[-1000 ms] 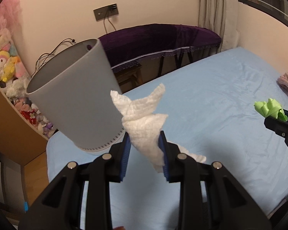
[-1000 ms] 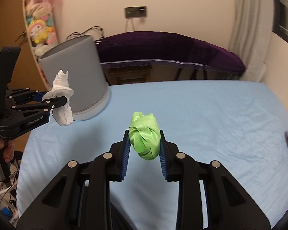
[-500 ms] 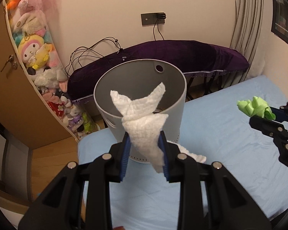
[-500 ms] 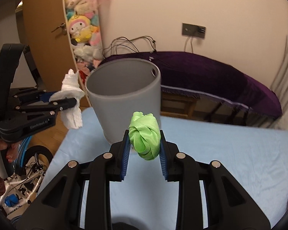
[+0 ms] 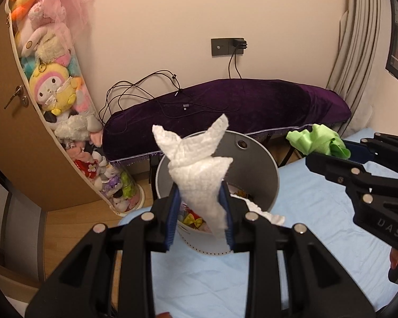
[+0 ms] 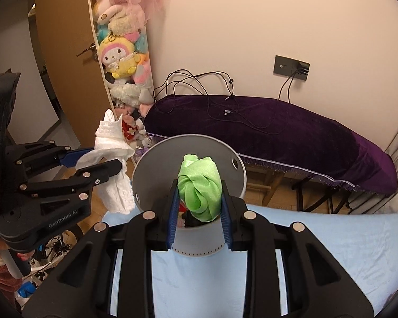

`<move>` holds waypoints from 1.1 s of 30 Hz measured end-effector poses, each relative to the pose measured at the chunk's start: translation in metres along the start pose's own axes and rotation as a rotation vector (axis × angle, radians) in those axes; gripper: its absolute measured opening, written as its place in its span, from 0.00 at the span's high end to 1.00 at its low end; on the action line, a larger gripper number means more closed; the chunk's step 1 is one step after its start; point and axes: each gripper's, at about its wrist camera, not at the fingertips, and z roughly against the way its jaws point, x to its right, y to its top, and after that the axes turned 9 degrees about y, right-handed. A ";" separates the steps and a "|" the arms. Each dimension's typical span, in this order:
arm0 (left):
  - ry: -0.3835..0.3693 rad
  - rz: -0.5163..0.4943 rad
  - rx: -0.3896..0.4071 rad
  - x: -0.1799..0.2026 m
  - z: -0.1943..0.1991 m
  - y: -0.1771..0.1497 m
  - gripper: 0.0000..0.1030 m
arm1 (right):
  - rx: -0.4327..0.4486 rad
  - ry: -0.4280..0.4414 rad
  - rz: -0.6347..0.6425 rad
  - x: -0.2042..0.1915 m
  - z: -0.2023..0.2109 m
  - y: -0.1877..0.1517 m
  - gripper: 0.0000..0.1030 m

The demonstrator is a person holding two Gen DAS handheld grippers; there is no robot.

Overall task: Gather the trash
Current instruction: 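Carry the white tissue and green cloth with both tools to the bin, then open left tool dropping the tissue while right tool drops the green cloth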

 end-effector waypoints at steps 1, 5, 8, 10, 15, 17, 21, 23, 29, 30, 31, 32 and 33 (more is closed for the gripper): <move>-0.001 0.004 -0.005 -0.002 -0.002 0.002 0.71 | -0.003 -0.006 0.004 -0.001 -0.004 0.007 0.75; 0.006 0.006 -0.019 -0.012 -0.010 0.010 0.71 | -0.009 -0.009 0.002 -0.001 -0.018 0.026 0.75; 0.014 0.000 -0.019 -0.017 -0.012 0.016 0.71 | -0.012 -0.017 0.000 0.001 -0.027 0.036 0.75; 0.017 -0.002 -0.019 -0.019 -0.014 0.021 0.71 | -0.015 -0.013 -0.009 0.003 -0.034 0.043 0.74; 0.020 -0.005 -0.024 -0.020 -0.023 0.030 0.71 | -0.025 -0.010 -0.016 0.007 -0.047 0.054 0.72; 0.018 -0.004 -0.025 -0.019 -0.027 0.033 0.71 | -0.024 -0.009 -0.032 0.010 -0.051 0.057 0.68; 0.011 0.012 -0.032 -0.018 -0.036 0.039 0.63 | -0.011 -0.014 -0.042 0.016 -0.053 0.060 0.62; 0.013 0.017 -0.035 -0.016 -0.039 0.041 0.46 | -0.007 -0.013 -0.040 0.019 -0.053 0.061 0.62; 0.052 -0.028 -0.005 -0.002 -0.036 0.040 0.28 | 0.012 -0.020 -0.040 0.025 -0.047 0.060 0.62; 0.053 -0.035 0.000 -0.001 -0.035 0.039 0.28 | 0.016 -0.022 -0.038 0.025 -0.044 0.058 0.62; 0.055 -0.045 0.007 0.002 -0.033 0.037 0.28 | 0.019 -0.025 -0.034 0.025 -0.042 0.055 0.62; 0.058 -0.054 0.015 0.004 -0.030 0.036 0.27 | 0.024 -0.029 -0.029 0.025 -0.038 0.052 0.62; 0.061 -0.063 0.026 0.008 -0.026 0.033 0.25 | 0.027 -0.033 -0.025 0.024 -0.034 0.049 0.62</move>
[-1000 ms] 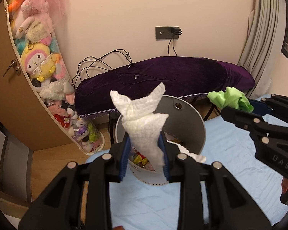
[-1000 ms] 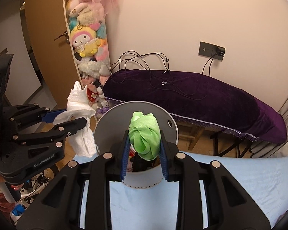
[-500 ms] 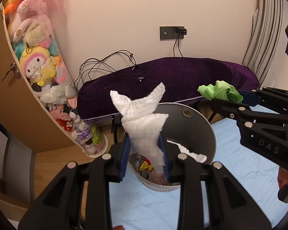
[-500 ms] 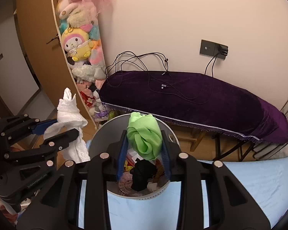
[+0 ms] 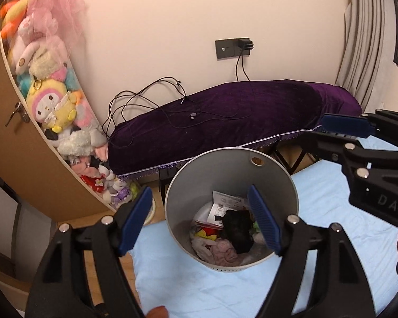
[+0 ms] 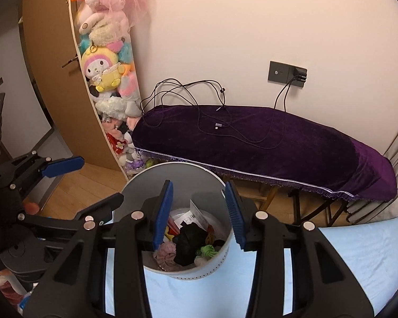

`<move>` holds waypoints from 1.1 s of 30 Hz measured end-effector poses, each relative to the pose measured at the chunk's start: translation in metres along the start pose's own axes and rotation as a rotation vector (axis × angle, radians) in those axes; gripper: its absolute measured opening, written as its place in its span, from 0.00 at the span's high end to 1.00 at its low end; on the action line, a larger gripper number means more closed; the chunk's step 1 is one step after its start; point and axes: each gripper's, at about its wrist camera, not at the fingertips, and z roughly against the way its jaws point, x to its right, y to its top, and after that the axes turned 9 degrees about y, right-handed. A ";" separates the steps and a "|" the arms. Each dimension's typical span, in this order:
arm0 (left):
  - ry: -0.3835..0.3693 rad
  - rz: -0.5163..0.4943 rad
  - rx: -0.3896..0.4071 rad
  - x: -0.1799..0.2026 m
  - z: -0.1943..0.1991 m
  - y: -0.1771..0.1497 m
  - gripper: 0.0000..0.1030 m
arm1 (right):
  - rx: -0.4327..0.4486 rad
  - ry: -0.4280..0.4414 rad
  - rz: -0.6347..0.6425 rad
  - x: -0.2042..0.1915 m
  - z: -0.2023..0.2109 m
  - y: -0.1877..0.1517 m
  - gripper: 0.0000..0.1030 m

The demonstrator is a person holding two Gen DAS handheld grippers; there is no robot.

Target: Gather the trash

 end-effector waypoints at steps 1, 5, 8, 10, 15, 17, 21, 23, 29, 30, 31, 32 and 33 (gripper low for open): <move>0.000 -0.005 0.008 0.002 0.003 -0.002 0.24 | 0.004 -0.006 0.002 0.000 0.006 -0.005 0.59; -0.021 -0.032 0.028 0.016 0.017 -0.012 0.22 | 0.017 -0.043 -0.029 0.005 0.027 -0.028 0.43; -0.046 -0.048 0.034 0.028 0.026 -0.019 0.22 | 0.028 -0.081 -0.047 0.008 0.046 -0.048 0.42; -0.063 -0.068 0.041 0.040 0.034 -0.027 0.21 | 0.034 -0.110 -0.070 0.011 0.059 -0.063 0.35; -0.108 -0.122 0.060 0.075 0.053 -0.047 0.20 | 0.052 -0.181 -0.121 0.020 0.096 -0.105 0.33; -0.141 -0.141 0.062 0.089 0.060 -0.055 0.20 | 0.061 -0.215 -0.149 0.023 0.113 -0.123 0.32; -0.219 -0.195 0.069 0.128 0.079 -0.073 0.20 | 0.060 -0.262 -0.210 0.032 0.144 -0.164 0.30; -0.254 -0.232 0.085 0.151 0.091 -0.083 0.20 | 0.057 -0.297 -0.235 0.037 0.163 -0.189 0.30; -0.374 -0.315 0.109 0.213 0.129 -0.112 0.18 | 0.067 -0.443 -0.345 0.053 0.225 -0.266 0.23; -0.400 -0.327 0.108 0.226 0.137 -0.117 0.17 | 0.069 -0.466 -0.369 0.056 0.235 -0.278 0.23; -0.419 -0.335 0.110 0.236 0.143 -0.122 0.17 | 0.071 -0.496 -0.396 0.059 0.247 -0.293 0.23; -0.437 -0.344 0.111 0.246 0.150 -0.126 0.17 | 0.072 -0.521 -0.418 0.061 0.257 -0.306 0.23; -0.459 -0.355 0.112 0.259 0.158 -0.132 0.16 | 0.076 -0.554 -0.445 0.063 0.270 -0.321 0.22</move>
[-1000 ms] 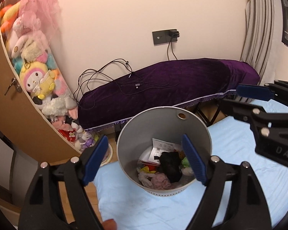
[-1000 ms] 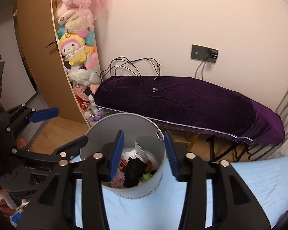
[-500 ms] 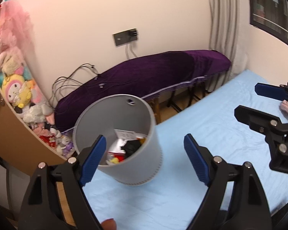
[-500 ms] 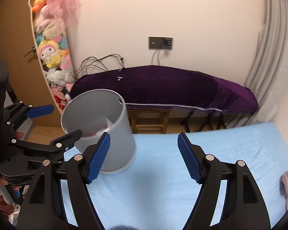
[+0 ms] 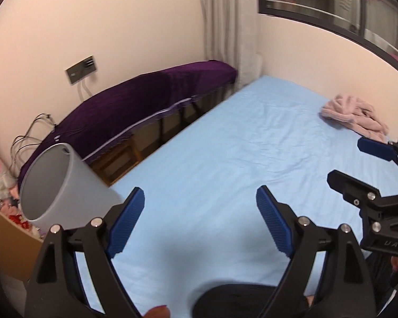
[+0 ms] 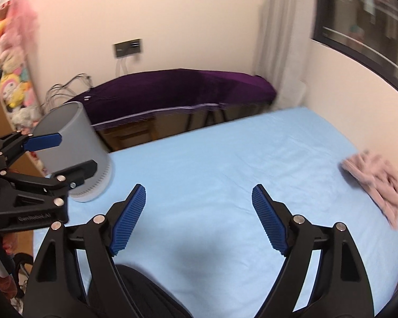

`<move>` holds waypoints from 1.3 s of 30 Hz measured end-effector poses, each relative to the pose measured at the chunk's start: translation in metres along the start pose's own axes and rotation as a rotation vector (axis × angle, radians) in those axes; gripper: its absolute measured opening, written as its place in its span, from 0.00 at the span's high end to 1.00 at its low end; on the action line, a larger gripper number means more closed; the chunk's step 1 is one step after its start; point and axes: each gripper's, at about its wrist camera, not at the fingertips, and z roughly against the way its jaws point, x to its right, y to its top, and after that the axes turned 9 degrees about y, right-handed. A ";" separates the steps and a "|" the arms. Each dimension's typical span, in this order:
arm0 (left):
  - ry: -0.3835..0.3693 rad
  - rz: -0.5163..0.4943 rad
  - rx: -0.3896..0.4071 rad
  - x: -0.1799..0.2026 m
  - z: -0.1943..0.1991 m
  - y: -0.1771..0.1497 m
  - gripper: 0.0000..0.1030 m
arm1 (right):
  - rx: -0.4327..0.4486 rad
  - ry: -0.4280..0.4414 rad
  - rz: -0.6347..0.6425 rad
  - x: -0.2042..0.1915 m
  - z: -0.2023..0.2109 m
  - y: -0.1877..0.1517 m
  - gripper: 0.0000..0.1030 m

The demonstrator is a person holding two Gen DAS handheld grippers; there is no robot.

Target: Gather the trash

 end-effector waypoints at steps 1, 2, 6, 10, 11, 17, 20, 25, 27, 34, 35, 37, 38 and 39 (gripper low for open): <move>-0.016 -0.008 0.001 0.010 0.001 0.000 0.16 | 0.005 -0.026 -0.021 0.012 0.008 -0.009 0.21; -0.036 -0.017 0.003 0.022 0.002 0.001 0.16 | 0.009 -0.052 -0.038 0.022 0.016 -0.017 0.19; -0.103 -0.058 0.012 0.072 0.012 -0.002 0.14 | 0.022 -0.153 -0.109 0.066 0.053 -0.052 0.14; -0.127 -0.091 0.028 0.114 0.022 -0.008 0.13 | 0.025 -0.206 -0.174 0.105 0.085 -0.082 0.13; -0.132 -0.093 0.030 0.121 0.024 -0.008 0.13 | 0.027 -0.224 -0.182 0.112 0.093 -0.090 0.13; -0.108 -0.113 0.054 0.156 0.040 -0.015 0.12 | 0.037 -0.302 -0.251 0.149 0.130 -0.130 0.13; -0.077 -0.134 0.062 0.172 0.048 -0.019 0.12 | 0.039 -0.332 -0.306 0.168 0.143 -0.149 0.12; -0.081 -0.177 0.065 0.194 0.056 -0.024 0.12 | 0.030 -0.378 -0.360 0.181 0.159 -0.167 0.12; -0.104 -0.187 0.057 0.199 0.059 -0.026 0.12 | 0.027 -0.384 -0.366 0.183 0.162 -0.170 0.12; -0.128 -0.225 0.044 0.209 0.067 -0.031 0.12 | -0.012 -0.408 -0.389 0.188 0.170 -0.177 0.09; -0.127 -0.228 0.038 0.209 0.067 -0.031 0.12 | -0.017 -0.409 -0.395 0.189 0.171 -0.178 0.09; -0.124 -0.233 0.037 0.210 0.070 -0.031 0.12 | -0.016 -0.415 -0.405 0.191 0.176 -0.180 0.09; -0.123 -0.235 0.040 0.211 0.072 -0.030 0.12 | -0.014 -0.419 -0.409 0.192 0.178 -0.180 0.09; -0.120 -0.237 0.046 0.210 0.074 -0.029 0.12 | -0.011 -0.424 -0.412 0.191 0.181 -0.179 0.09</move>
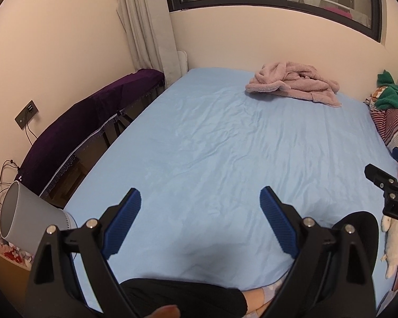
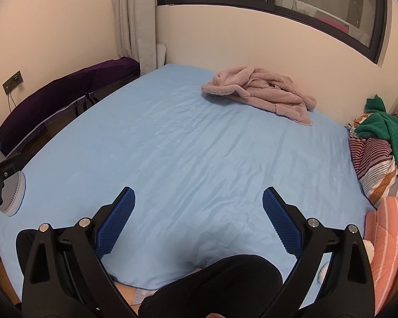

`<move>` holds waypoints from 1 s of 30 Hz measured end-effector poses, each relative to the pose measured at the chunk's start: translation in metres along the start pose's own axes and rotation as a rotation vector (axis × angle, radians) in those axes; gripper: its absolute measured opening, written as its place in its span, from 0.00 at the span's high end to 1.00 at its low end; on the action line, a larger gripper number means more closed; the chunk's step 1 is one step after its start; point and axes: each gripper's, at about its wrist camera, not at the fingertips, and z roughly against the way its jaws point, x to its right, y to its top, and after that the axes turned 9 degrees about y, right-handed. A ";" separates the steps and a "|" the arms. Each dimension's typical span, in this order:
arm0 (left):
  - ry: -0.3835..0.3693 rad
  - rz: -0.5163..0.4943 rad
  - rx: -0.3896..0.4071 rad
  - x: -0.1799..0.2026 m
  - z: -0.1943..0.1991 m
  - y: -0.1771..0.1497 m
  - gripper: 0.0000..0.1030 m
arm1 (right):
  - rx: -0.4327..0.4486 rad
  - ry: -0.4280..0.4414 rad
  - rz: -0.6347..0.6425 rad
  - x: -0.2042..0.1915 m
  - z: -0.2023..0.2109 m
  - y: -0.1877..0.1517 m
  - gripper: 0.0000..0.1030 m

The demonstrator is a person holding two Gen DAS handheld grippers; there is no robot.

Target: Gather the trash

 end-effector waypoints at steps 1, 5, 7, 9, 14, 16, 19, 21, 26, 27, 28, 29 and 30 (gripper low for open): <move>0.004 0.000 0.005 -0.001 0.002 0.001 0.12 | 0.006 -0.003 -0.005 0.001 0.003 0.000 0.09; 0.004 0.014 0.013 -0.002 0.010 0.002 0.12 | 0.027 -0.023 -0.002 0.003 0.017 -0.001 0.09; 0.004 0.018 0.017 -0.003 0.013 0.001 0.12 | 0.033 -0.018 -0.003 0.002 0.022 -0.002 0.08; 0.003 0.020 0.018 -0.004 0.015 0.000 0.12 | 0.035 -0.015 -0.006 0.002 0.025 -0.004 0.08; -0.004 0.019 0.024 0.000 0.017 -0.001 0.12 | 0.040 -0.007 -0.013 0.002 0.030 -0.005 0.08; -0.008 0.018 0.025 0.001 0.017 -0.001 0.12 | 0.044 -0.004 -0.019 0.003 0.032 -0.005 0.08; -0.012 0.014 0.025 0.002 0.017 -0.001 0.12 | 0.043 0.001 -0.028 0.008 0.031 -0.004 0.08; -0.014 0.010 0.023 0.003 0.016 -0.001 0.12 | 0.042 0.001 -0.029 0.008 0.031 -0.003 0.08; -0.013 0.012 0.019 0.003 0.015 0.000 0.12 | 0.051 0.003 -0.027 0.008 0.031 -0.002 0.08; -0.014 0.011 0.020 0.003 0.015 -0.001 0.12 | 0.053 0.002 -0.026 0.008 0.031 -0.001 0.08; -0.013 0.012 0.021 0.002 0.015 -0.001 0.12 | 0.054 0.003 -0.026 0.007 0.032 -0.001 0.08; -0.013 0.013 0.021 0.001 0.015 -0.001 0.12 | 0.055 0.004 -0.026 0.006 0.033 -0.002 0.08; -0.014 0.013 0.019 0.001 0.014 -0.001 0.12 | 0.056 0.006 -0.025 0.006 0.033 -0.003 0.08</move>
